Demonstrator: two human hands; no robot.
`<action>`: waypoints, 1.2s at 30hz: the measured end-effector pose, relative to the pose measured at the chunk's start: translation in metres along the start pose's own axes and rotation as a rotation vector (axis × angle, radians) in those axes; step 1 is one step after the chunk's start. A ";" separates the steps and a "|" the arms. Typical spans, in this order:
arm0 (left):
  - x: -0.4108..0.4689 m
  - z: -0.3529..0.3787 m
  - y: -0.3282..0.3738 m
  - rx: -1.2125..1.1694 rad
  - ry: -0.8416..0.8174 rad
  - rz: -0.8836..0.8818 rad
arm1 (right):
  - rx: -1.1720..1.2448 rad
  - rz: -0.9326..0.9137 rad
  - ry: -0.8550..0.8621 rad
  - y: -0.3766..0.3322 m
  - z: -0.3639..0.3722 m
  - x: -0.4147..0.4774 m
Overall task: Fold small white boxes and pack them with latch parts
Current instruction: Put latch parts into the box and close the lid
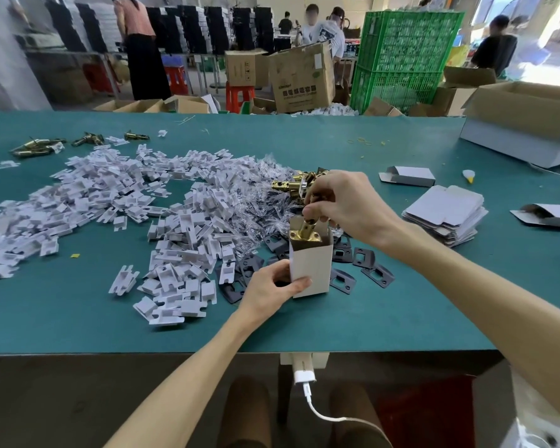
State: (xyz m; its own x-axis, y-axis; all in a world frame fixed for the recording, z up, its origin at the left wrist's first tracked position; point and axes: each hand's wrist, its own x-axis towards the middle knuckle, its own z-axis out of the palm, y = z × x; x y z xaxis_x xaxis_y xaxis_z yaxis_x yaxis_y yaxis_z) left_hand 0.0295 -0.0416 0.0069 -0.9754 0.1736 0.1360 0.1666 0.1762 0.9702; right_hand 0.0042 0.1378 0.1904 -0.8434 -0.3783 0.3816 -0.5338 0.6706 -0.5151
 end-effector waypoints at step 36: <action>-0.003 -0.001 0.005 0.105 0.014 -0.079 | -0.539 -0.133 -0.103 -0.014 0.041 -0.011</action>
State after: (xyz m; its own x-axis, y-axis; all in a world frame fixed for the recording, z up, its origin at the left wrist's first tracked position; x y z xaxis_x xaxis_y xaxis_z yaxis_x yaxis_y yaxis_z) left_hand 0.0327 -0.0422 0.0117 -0.9878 0.1420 0.0636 0.1029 0.2897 0.9516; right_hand 0.0184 0.1058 0.1621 -0.7873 -0.5235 0.3258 -0.5515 0.8342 0.0078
